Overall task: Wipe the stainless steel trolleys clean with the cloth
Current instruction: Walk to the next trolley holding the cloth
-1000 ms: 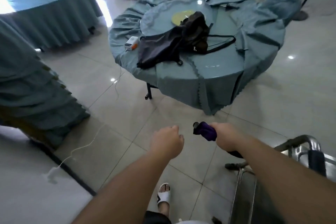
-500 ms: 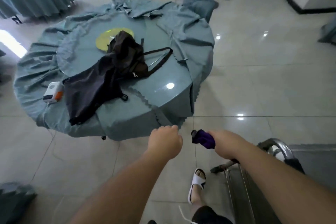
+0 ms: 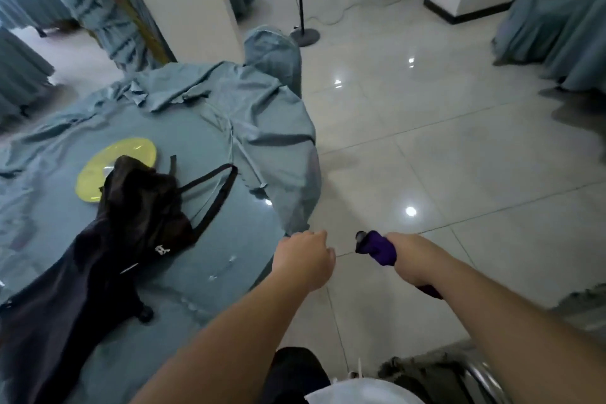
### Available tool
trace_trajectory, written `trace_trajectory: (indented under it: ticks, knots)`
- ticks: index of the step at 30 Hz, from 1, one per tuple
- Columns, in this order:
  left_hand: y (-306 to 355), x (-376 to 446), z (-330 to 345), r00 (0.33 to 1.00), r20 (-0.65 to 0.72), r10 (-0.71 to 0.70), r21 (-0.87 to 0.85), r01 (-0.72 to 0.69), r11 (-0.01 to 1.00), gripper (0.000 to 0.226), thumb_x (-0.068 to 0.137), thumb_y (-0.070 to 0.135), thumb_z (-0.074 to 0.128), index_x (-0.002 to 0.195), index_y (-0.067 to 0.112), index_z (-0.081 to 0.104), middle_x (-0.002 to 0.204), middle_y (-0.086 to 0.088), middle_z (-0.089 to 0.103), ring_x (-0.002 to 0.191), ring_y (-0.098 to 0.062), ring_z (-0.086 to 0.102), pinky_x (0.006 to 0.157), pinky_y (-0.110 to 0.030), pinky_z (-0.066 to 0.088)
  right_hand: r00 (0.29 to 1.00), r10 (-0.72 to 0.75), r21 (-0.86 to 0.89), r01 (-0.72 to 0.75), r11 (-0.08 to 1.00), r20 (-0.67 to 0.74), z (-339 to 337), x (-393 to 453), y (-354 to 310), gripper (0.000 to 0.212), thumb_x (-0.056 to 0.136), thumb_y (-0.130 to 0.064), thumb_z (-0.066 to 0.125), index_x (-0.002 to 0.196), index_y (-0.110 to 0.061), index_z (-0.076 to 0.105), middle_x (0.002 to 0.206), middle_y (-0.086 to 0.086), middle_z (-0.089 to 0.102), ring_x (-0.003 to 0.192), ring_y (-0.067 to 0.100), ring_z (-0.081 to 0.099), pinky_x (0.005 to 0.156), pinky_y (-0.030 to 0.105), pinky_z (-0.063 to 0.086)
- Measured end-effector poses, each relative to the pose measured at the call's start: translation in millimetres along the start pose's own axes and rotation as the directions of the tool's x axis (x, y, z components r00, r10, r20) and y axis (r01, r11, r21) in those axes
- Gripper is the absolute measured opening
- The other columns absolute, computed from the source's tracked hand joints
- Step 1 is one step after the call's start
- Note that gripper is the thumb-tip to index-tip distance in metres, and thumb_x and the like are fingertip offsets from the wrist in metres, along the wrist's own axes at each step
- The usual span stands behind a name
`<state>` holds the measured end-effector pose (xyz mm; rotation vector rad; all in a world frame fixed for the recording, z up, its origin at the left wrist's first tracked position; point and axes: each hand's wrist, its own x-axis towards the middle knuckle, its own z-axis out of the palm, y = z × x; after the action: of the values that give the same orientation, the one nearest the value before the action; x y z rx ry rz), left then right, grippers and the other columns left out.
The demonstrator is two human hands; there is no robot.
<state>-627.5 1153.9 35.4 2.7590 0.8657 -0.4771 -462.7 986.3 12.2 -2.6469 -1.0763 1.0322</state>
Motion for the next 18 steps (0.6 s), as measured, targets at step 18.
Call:
trace_trajectory:
  ticks: [18]
  knots:
    - [187.5, 330.1, -85.7, 0.766, 0.186, 0.615, 0.191, -0.642, 0.742, 0.046, 0.105, 0.042, 0.036, 0.141, 0.020, 0.053, 0.130, -0.007, 0.065, 0.116, -0.029, 0.061, 0.095, -0.041, 0.045, 0.770, 0.635, 0.496, -0.529, 0.688, -0.060, -92.5, 79.7, 166.2, 0.017, 0.093, -0.009, 0.046, 0.104, -0.018, 0.056, 0.089, -0.001, 0.062, 0.077, 0.014, 0.059, 0.064, 0.028, 0.045]
